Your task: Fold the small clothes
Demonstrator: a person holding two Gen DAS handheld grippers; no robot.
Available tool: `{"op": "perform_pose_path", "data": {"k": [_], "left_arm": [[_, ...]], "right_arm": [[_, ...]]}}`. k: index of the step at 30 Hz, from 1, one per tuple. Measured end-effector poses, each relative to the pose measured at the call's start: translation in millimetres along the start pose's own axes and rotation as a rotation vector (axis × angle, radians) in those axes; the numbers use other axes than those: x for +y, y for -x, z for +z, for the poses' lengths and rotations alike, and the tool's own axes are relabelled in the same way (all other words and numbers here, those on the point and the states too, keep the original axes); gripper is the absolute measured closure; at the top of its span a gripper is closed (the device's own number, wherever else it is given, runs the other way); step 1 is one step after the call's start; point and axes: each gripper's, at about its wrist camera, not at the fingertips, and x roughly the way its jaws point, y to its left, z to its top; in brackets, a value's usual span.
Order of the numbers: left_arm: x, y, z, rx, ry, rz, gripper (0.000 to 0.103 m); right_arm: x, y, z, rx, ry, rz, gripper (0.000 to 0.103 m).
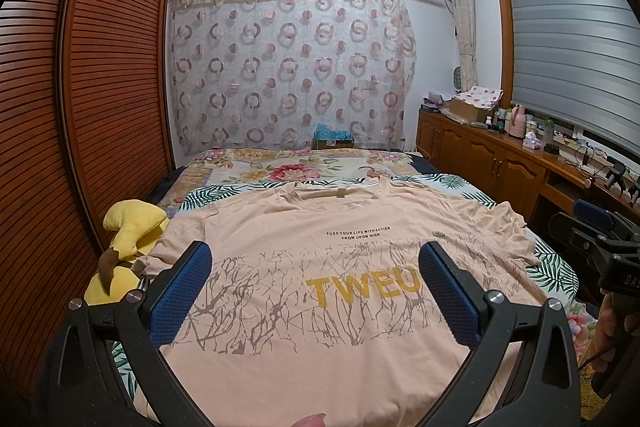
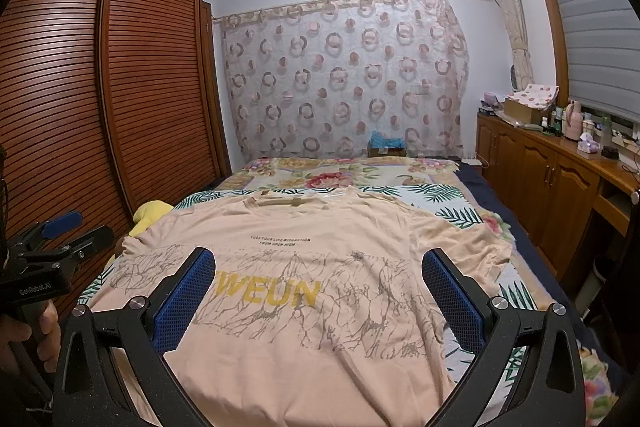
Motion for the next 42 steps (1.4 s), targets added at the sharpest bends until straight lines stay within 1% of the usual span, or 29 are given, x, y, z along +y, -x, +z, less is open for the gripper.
{"op": "perform_pose_path", "data": {"k": [29, 37, 40, 42], "left_arm": [[0, -2, -1, -0.001, -0.001, 0.001, 0.000], [0, -3, -1, 0.009, 0.002, -0.004, 0.000], [1, -6, -5, 0.022, 0.005, 0.006, 0.000], [1, -6, -10, 0.037, 0.010, 0.017, 0.000]], "right_arm": [[0, 0, 0, 0.000, 0.000, 0.001, 0.000], [2, -2, -2, 0.001, 0.004, 0.003, 0.000], [2, -7, -3, 0.014, 0.001, 0.029, 0.000], [3, -12, -4, 0.033, 0.000, 0.071, 0.000]]}}
